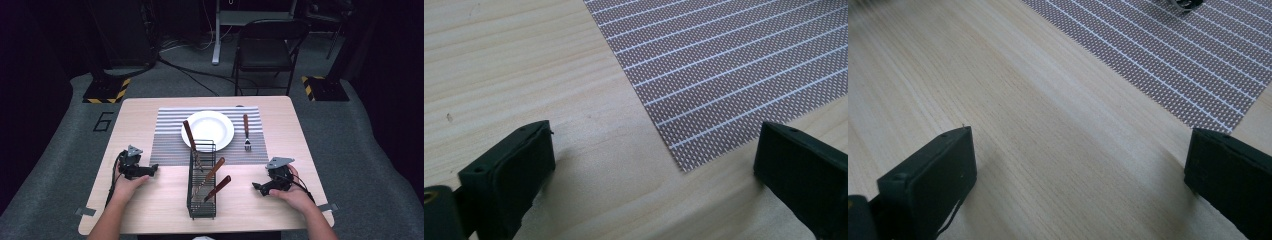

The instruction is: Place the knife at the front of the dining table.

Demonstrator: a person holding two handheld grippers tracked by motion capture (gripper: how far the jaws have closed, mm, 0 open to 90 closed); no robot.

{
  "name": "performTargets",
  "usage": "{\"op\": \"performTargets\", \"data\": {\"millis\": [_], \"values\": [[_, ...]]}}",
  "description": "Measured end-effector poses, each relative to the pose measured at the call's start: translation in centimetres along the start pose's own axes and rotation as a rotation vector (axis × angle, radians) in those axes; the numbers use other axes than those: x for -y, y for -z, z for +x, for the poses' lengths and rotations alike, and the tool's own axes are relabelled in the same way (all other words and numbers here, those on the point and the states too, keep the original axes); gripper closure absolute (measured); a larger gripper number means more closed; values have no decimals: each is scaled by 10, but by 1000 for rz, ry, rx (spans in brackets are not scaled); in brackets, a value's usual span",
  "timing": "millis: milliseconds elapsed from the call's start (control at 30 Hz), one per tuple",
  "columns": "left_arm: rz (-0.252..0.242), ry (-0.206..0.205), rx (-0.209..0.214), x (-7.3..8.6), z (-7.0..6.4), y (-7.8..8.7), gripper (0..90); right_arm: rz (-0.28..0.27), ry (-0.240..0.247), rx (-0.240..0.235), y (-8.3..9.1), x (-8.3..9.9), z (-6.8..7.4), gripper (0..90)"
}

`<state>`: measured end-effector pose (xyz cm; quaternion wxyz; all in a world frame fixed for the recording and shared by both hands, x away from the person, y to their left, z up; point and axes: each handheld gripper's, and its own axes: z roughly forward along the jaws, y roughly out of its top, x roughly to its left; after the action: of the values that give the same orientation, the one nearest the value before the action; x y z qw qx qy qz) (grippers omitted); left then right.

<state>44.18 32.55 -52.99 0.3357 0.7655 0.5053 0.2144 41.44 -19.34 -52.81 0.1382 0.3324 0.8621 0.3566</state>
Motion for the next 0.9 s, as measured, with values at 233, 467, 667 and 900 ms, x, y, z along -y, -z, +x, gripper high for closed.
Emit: {"op": "performTargets", "data": {"millis": [233, 467, 667, 900], "values": [[0, 1, 6, -2, 0, 3, 172, 2, -9, 0, 0, 0, 1, 0], [29, 33, 4, -6, -3, 9, 339, 0, 1, -2, 0, 0, 0, 0], [15, 70, 30, -13, -6, 18, 363, 0, 2, -2, 0, 0, 0, 0], [5, 84, 41, -21, -12, 25, 406, 0, 2, -2, 0, 0, 0, 0]]}}
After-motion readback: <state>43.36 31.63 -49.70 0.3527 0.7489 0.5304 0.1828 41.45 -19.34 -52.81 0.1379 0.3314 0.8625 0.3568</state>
